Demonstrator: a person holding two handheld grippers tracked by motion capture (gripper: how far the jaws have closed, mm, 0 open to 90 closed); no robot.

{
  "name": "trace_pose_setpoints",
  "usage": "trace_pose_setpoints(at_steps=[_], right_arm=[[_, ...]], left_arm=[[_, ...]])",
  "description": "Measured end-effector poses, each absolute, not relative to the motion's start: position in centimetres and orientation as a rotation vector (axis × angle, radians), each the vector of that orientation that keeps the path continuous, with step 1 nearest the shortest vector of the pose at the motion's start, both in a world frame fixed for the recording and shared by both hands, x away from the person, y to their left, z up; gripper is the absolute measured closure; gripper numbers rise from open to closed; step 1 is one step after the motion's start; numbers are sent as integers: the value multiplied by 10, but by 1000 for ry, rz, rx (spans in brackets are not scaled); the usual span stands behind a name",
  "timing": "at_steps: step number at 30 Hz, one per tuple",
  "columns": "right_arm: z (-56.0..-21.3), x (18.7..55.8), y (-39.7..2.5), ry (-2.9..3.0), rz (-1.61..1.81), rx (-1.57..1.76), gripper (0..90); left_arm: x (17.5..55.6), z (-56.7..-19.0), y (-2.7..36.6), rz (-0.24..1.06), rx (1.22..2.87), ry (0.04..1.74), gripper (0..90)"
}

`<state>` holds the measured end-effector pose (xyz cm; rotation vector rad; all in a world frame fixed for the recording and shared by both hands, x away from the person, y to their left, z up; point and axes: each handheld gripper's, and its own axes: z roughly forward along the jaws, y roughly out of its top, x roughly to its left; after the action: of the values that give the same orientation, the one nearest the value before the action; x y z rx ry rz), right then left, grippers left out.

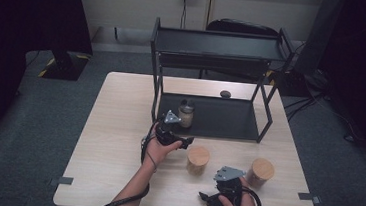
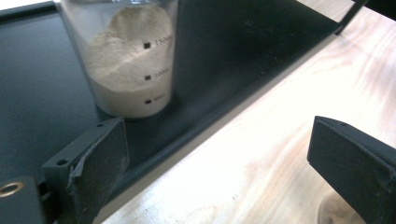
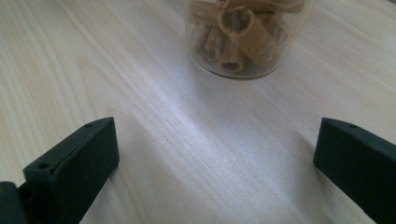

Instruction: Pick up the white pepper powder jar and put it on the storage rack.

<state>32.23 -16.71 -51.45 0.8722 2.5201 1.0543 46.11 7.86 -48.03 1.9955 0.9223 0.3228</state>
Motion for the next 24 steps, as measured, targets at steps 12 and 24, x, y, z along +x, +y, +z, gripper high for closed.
trace_pose_setpoints(at_steps=[12,24], right_arm=[[-515,322,-167,2520,1054,872,0],[-515,322,-167,2520,1054,873,0]], left_arm=[[450,-479,90,322,2037,884,50],[441,-475,104,315,2040,868,50]])
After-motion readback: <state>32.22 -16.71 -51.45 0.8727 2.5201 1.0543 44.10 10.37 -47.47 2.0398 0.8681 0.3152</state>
